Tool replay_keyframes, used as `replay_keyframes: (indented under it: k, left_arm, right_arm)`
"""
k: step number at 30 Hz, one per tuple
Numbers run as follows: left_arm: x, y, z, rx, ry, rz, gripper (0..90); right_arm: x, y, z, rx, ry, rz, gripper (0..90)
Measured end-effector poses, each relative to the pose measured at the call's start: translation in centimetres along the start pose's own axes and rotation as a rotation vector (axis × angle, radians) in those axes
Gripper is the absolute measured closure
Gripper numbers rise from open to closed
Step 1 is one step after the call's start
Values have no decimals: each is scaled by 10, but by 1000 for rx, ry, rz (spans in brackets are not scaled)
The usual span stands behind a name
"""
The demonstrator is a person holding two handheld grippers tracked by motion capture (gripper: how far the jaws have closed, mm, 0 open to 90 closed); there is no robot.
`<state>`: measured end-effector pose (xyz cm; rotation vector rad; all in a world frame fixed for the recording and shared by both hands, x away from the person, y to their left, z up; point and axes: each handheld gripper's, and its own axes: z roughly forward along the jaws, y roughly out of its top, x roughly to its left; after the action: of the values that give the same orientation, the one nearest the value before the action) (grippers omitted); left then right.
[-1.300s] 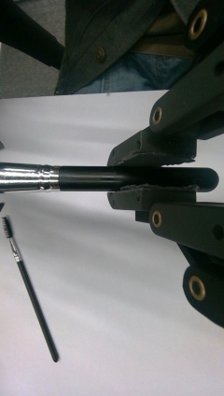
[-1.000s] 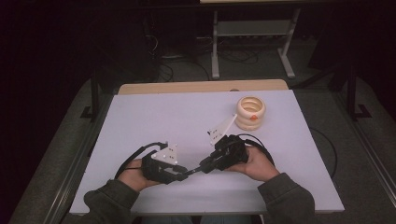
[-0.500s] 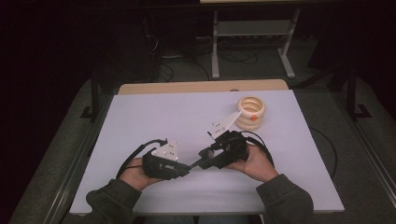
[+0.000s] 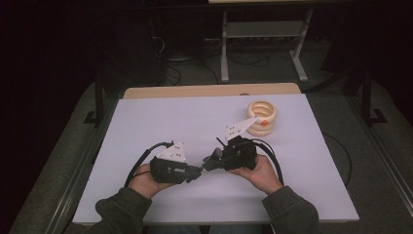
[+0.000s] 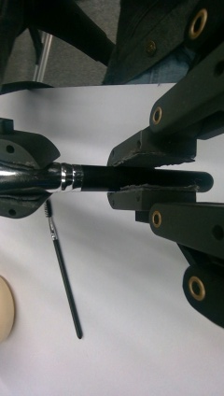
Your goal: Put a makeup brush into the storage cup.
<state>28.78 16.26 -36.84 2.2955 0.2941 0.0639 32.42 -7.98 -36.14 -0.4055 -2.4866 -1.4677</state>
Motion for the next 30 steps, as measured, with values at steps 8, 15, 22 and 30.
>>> replay_keyframes:
  k: [8, 15, 22, 30]
  left_arm:
    - [0, -1, 3, 13, -25, -20, 776]
    - [3, -1, 4, -4, -14, -33, 793]
    - [4, 1, 3, -37, 15, -47, 794]
    - [3, -2, 3, -34, 18, -67, 705]
  right_arm:
    - [4, 9, 4, 112, -29, -32, 757]
    - [7, 12, 5, 91, -60, -51, 753]
    - [6, 11, 5, 18, -64, -21, 688]
    - [5, 11, 5, 20, -62, 5, 760]
